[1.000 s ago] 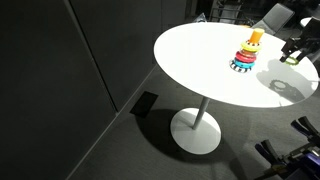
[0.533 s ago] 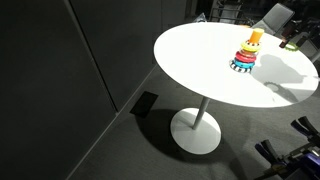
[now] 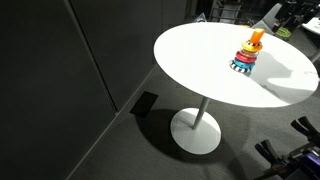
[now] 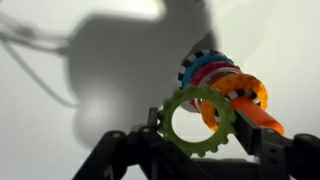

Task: Put the yellow ring on the orange stand

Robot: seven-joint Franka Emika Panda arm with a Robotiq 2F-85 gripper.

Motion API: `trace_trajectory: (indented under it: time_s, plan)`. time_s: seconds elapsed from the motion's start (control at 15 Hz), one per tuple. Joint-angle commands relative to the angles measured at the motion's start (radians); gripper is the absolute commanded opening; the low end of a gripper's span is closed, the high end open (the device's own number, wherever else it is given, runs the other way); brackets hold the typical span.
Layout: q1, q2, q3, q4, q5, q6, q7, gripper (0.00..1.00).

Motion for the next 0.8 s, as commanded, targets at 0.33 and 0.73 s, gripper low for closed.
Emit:
trace_trajectory:
  time_s: [0.33,0.73]
  plan:
    - [0.024,0.009,0.027,0.097,0.071,-0.053,0.039,0.49]
    - [0.036,0.044,0.041,0.148,0.084,-0.092,0.06,0.49]
